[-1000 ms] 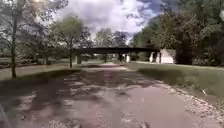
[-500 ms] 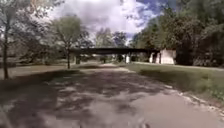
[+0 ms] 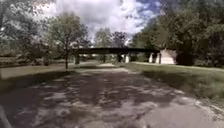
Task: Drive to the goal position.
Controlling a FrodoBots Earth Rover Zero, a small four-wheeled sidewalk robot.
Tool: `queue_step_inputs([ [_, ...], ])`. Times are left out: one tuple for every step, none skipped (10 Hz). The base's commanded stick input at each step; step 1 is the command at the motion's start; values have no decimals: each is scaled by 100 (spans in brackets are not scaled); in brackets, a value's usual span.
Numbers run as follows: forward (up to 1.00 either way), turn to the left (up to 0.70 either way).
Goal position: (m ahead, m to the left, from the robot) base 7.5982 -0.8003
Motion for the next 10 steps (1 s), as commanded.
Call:
queue_step_inputs([
  [100, 0],
  [100, 0],
  [100, 0],
  [100, 0],
  [100, 0],
  [100, 0],
  [100, 0],
  [100, 0],
  [100, 0],
  [100, 0],
])
